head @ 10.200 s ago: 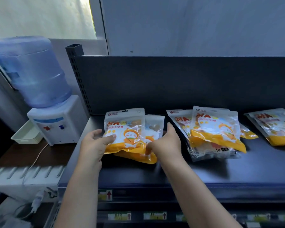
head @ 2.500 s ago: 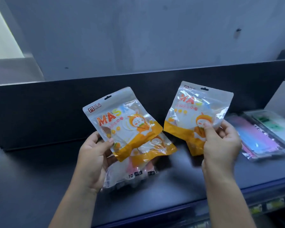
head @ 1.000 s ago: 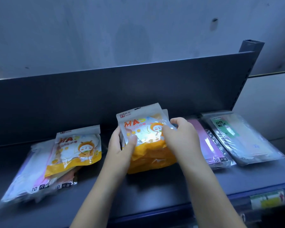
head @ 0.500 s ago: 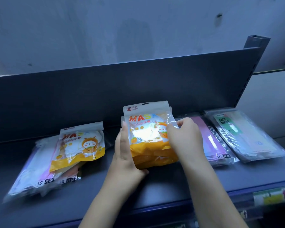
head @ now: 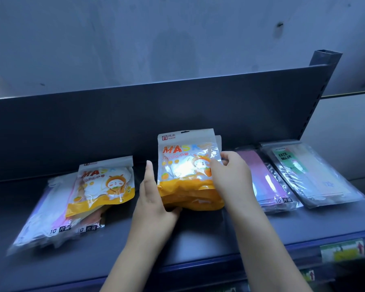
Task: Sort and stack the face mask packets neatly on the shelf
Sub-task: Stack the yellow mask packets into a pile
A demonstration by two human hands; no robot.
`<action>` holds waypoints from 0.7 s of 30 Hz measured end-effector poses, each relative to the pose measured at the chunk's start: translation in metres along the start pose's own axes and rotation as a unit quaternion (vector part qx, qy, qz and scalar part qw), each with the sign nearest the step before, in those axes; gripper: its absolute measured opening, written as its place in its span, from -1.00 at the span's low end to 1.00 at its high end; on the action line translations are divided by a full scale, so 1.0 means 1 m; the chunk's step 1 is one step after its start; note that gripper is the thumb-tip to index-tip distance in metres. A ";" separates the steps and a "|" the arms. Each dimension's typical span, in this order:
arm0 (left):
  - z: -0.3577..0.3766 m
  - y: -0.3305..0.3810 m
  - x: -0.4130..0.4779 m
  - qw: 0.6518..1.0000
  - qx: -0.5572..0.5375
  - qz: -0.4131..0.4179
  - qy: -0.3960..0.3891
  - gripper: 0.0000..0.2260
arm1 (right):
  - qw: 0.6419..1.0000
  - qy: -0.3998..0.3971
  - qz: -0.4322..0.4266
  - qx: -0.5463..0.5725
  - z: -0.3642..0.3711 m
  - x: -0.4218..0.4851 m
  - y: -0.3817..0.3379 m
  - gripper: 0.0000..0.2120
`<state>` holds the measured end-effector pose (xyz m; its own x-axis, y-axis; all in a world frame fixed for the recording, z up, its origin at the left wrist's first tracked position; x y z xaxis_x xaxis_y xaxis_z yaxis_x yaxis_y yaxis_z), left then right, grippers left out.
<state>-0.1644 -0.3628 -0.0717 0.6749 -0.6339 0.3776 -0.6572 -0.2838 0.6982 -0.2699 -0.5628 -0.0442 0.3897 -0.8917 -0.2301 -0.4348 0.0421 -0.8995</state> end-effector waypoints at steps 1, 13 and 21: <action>0.002 0.001 -0.001 1.000 -0.005 0.004 -0.007 0.17 | 1.000 -0.003 0.002 -0.007 0.001 0.000 0.001 -0.92; 0.009 -0.002 -0.002 0.981 -0.157 -0.107 0.024 -0.25 | 0.997 -0.050 0.044 -0.028 0.012 -0.006 0.003 -0.75; 0.007 -0.008 -0.001 0.970 -0.204 -0.121 0.060 -0.56 | 0.994 -0.088 0.058 -0.009 0.031 -0.007 0.006 -0.50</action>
<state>-0.1620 -0.3651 -0.0816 0.8433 -0.4891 0.2229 -0.3035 -0.0910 0.9485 -0.2496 -0.5424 -0.0594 0.4721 -0.7885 -0.3942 -0.4990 0.1296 -0.8569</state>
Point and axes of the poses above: each hand's wrist, its own x-axis towards the middle knuckle, its own z-axis out of the palm, y = z × x, the point moved 9 cm from there along x, towards the middle knuckle, and after that the axes turned 13 degrees about z, right-handed, at the moved point
